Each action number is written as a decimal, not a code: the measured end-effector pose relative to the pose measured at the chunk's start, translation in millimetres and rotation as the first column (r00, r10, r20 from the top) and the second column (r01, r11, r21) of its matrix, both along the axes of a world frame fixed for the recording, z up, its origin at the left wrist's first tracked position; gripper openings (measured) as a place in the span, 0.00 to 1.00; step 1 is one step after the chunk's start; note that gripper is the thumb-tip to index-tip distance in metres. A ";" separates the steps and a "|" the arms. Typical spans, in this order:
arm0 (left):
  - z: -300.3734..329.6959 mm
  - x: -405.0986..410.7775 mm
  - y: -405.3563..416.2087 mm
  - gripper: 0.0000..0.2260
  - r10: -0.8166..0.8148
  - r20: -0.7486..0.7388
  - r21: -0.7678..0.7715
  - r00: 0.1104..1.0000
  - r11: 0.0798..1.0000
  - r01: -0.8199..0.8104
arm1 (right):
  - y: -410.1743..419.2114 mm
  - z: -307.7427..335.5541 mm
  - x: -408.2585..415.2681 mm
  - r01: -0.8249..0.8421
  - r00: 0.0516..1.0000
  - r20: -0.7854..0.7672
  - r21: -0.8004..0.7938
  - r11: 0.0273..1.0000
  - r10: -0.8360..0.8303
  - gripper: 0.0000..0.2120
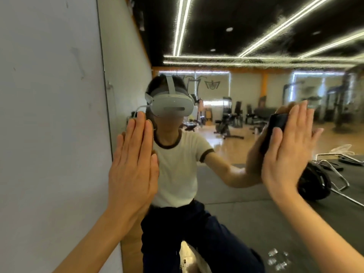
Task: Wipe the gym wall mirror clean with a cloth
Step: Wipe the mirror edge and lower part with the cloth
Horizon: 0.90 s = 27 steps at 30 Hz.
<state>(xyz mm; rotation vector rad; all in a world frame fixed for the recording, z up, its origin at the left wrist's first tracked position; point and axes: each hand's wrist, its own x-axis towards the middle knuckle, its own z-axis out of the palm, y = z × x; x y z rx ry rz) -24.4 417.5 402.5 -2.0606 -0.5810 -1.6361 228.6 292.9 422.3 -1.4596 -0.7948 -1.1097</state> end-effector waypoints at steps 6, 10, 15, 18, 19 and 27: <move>17.3 45.7 -13.8 0.27 -0.022 0.069 0.006 0.997 1.000 0.021 | 53.9 31.4 -104.6 -0.053 0.857 0.490 -0.227 0.972 0.161 0.24; 14.1 48.0 -6.2 0.27 0.040 0.053 0.041 0.998 0.998 -0.042 | 32.1 51.7 -52.9 0.037 0.796 0.594 -0.242 0.970 0.118 0.24; 16.0 48.6 -8.2 0.26 0.075 0.049 0.043 0.996 0.996 -0.077 | -2.7 41.2 22.5 0.021 0.994 0.106 -0.012 1.000 -0.020 0.25; 16.2 47.7 -9.1 0.26 0.090 0.038 0.038 0.995 0.995 -0.092 | 19.5 46.5 -30.0 -0.012 0.999 0.035 0.069 0.998 0.010 0.26; 15.6 47.6 -8.5 0.26 0.085 0.037 0.039 0.996 0.995 -0.087 | 33.2 51.8 -57.5 -0.041 0.993 0.113 0.036 0.998 0.037 0.25; 15.5 49.0 -6.7 0.27 0.088 0.052 0.030 0.995 0.995 -0.090 | 47.7 83.5 -57.4 0.053 0.808 0.587 -0.171 0.984 0.059 0.23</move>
